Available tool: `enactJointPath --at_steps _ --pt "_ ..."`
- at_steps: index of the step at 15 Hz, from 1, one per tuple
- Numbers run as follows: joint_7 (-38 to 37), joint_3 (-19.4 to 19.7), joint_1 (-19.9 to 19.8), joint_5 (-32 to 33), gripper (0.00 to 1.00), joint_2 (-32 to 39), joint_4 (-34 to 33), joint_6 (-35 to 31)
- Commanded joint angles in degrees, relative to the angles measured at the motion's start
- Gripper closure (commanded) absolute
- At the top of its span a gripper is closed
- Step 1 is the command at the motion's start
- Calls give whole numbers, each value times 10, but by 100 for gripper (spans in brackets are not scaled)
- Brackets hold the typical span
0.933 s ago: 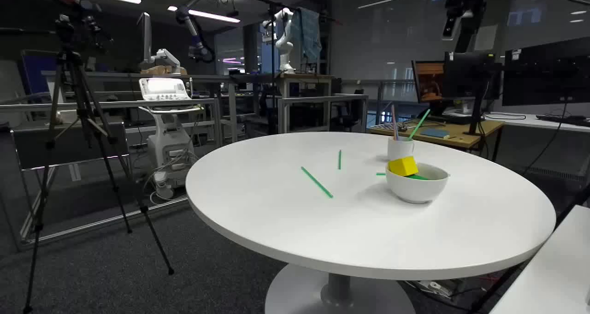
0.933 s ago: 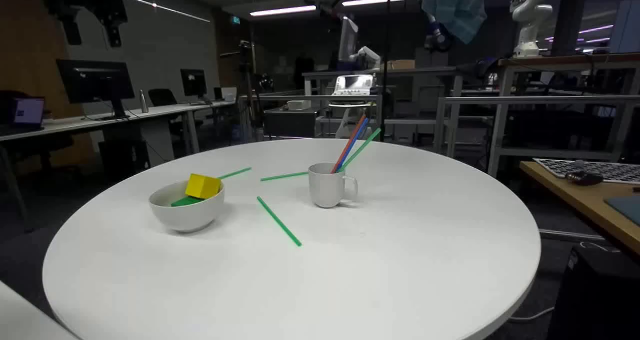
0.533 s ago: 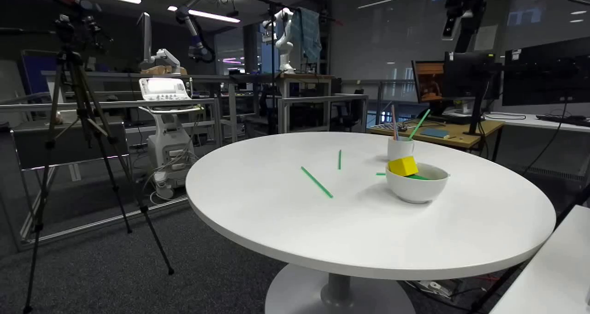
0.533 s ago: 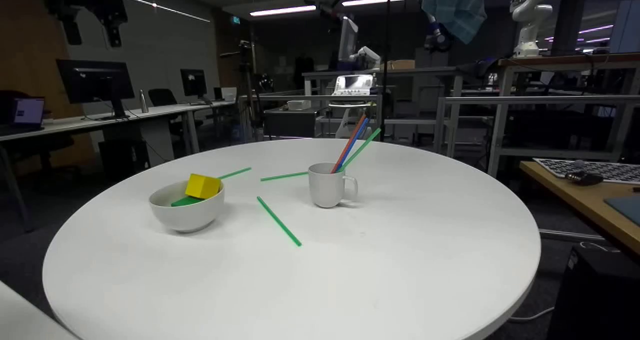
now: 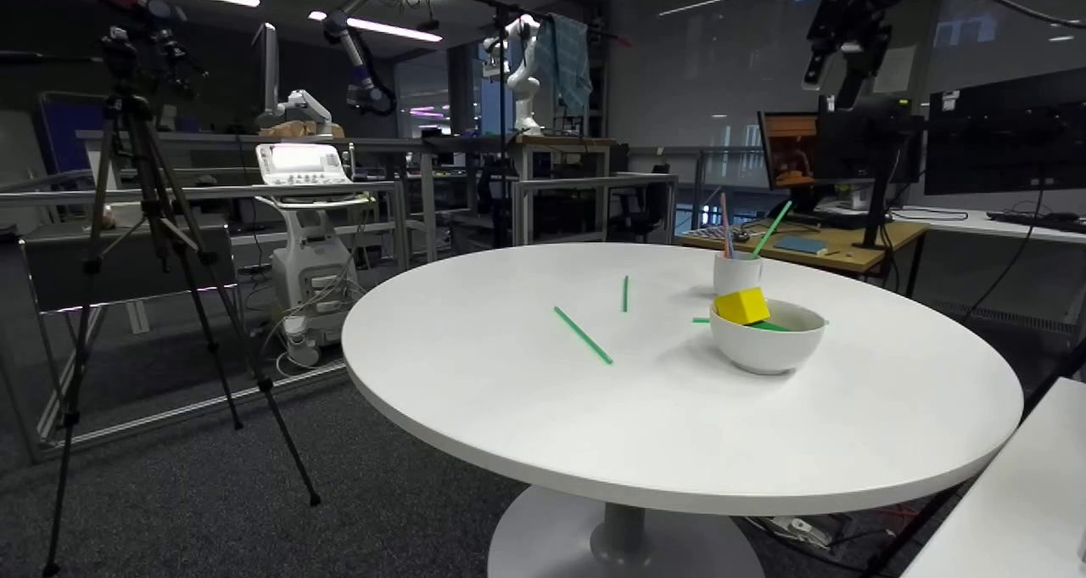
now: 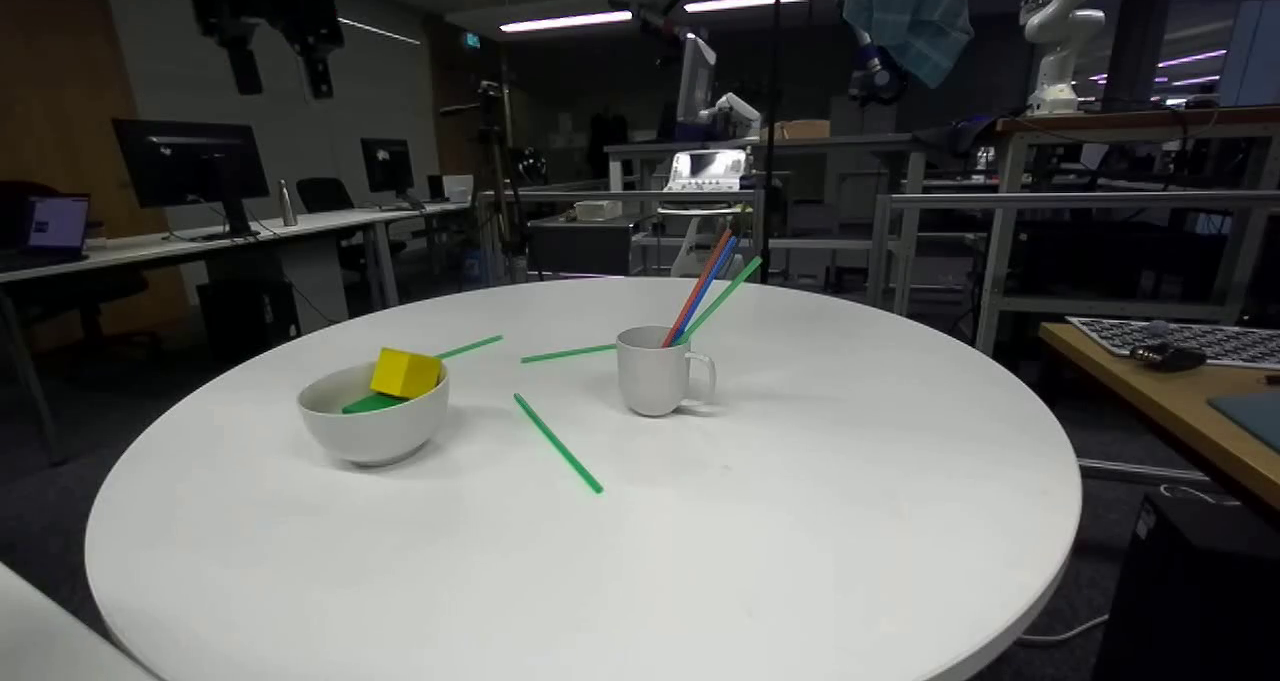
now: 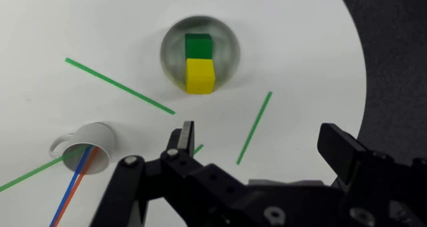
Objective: Remove the green straw from the cup and put it on the table
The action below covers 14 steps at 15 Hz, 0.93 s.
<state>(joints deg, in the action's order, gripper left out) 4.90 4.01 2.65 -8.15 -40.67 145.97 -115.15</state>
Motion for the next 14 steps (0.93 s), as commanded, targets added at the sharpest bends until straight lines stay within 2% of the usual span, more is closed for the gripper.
enactJointPath --at_steps 1,8,14 --pt "8 21 -38 31 0 108 -72 -33" --pt "33 66 -60 10 0 326 -220 -59" --pt "50 69 -92 -9 0 479 -347 -46"
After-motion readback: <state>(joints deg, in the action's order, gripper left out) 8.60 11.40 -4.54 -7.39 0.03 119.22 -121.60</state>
